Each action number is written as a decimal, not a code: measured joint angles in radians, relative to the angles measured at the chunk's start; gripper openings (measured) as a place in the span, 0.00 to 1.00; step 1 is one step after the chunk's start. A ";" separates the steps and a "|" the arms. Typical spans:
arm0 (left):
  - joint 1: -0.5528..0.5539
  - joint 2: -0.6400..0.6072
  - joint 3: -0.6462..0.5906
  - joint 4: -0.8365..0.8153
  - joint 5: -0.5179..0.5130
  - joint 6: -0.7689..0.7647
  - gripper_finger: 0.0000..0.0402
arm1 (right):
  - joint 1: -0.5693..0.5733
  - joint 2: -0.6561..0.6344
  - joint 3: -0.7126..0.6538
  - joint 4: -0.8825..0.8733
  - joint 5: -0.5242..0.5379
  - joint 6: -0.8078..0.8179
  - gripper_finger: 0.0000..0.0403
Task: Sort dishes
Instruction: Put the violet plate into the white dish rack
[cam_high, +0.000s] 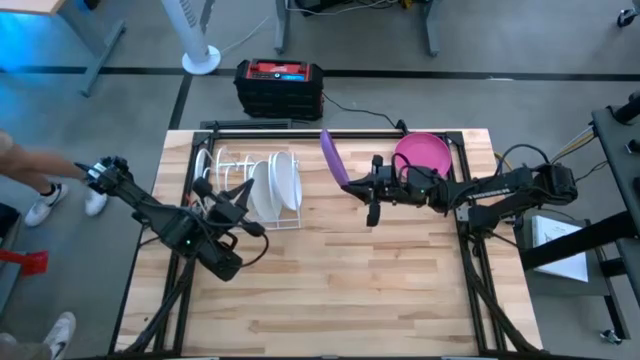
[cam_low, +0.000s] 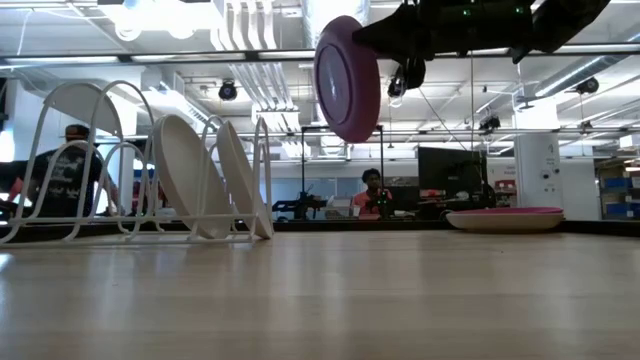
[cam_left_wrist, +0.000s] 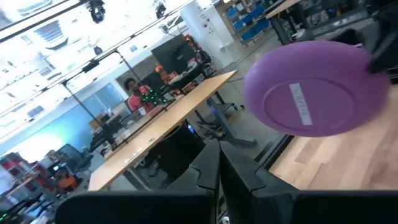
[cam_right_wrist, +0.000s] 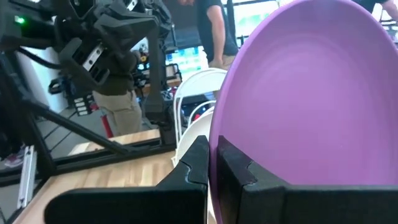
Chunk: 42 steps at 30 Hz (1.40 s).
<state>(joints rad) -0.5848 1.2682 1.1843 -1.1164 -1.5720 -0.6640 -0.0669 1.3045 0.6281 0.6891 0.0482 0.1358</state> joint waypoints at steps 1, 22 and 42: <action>0.010 0.000 0.000 0.000 0.000 0.000 0.00 | 0.000 0.002 0.000 0.000 0.011 0.008 0.00; 0.105 0.000 -0.003 0.000 0.000 0.000 0.00 | 0.000 0.008 -0.001 -0.067 0.169 0.093 0.00; 0.109 0.000 -0.003 0.001 0.000 0.000 0.00 | 0.004 0.008 -0.001 -0.141 0.128 0.057 0.00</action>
<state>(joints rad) -0.4755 1.2682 1.1812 -1.1156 -1.5715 -0.6640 -0.0629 1.3128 0.6273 0.5479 0.1759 0.1926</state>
